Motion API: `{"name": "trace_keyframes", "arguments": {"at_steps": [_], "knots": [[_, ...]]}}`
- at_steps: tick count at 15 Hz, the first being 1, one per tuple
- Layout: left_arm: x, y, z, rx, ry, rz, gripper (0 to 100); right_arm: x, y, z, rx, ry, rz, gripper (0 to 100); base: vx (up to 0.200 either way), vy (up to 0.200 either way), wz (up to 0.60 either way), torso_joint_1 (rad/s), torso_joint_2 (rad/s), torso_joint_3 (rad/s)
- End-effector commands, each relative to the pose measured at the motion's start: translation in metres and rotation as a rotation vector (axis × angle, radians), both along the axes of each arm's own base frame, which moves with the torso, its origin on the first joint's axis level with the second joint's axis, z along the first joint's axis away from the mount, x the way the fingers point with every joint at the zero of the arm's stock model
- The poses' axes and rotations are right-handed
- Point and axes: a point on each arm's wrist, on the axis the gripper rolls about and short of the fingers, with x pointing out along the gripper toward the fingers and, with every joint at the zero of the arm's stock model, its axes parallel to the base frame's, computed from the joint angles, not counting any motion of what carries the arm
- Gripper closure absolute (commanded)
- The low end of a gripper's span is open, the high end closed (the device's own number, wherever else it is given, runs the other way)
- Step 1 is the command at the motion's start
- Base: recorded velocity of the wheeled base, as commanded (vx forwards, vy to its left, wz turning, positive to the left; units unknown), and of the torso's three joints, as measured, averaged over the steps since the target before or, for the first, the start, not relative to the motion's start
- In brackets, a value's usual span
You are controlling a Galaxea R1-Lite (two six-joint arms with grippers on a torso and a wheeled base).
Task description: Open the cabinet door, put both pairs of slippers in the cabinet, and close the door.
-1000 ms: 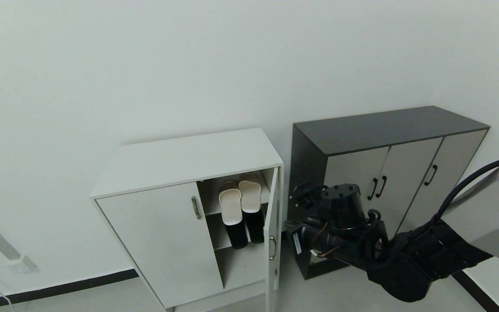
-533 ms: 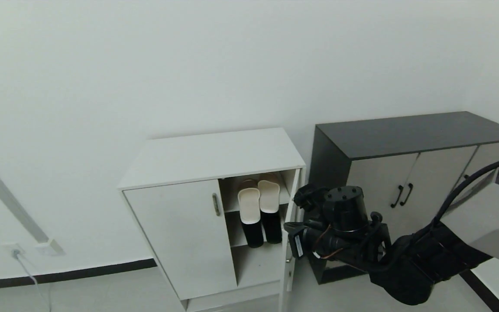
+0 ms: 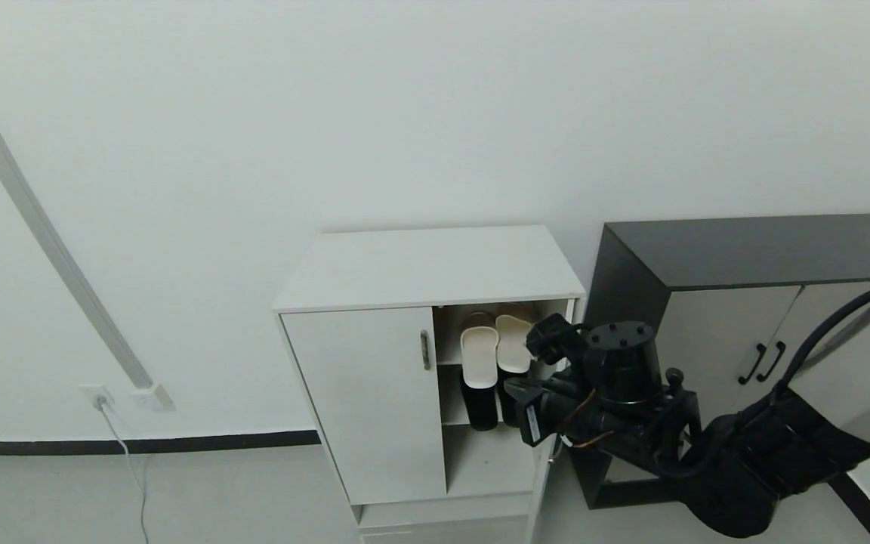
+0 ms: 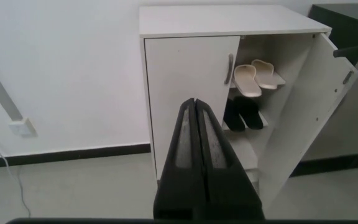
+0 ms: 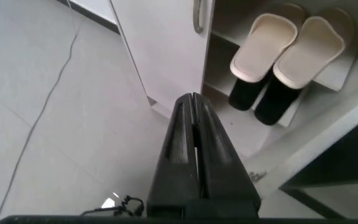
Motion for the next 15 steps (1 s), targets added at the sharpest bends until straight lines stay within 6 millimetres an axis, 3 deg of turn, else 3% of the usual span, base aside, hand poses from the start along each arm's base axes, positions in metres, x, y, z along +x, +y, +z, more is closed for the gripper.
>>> {"name": "trace_keyframes", "arguments": {"at_steps": [1, 3, 6, 9, 15], "knots": [[0.000, 0.000, 0.000, 0.000, 0.000, -0.001, 100, -0.009, -0.016, 0.011, -0.007, -0.005, -0.030, 100, 0.000, 0.000, 0.00, 0.000, 0.00, 0.000], [0.000, 0.000, 0.000, 0.000, 0.001, 0.001, 100, -0.024, -0.034, 0.011, -0.066, 0.016, -0.119, 100, 0.000, 0.000, 0.00, 0.000, 0.00, 0.000], [0.000, 0.000, 0.000, -0.001, 0.000, -0.001, 100, -0.053, -0.066, 0.016, -0.089, 0.032, -0.153, 100, 0.200, 0.000, 0.00, -0.007, 0.00, -0.001], [0.000, 0.000, 0.000, 0.000, 0.001, -0.001, 100, -0.066, -0.086, 0.001, -0.165, 0.074, -0.167, 100, 0.000, 0.000, 0.00, 0.000, 0.00, 0.000], [0.000, 0.000, 0.000, 0.000, 0.000, -0.001, 100, -0.046, -0.072, -0.040, -0.198, 0.131, -0.164, 100, 0.000, 0.000, 0.00, 0.000, 0.00, 0.000]]}}
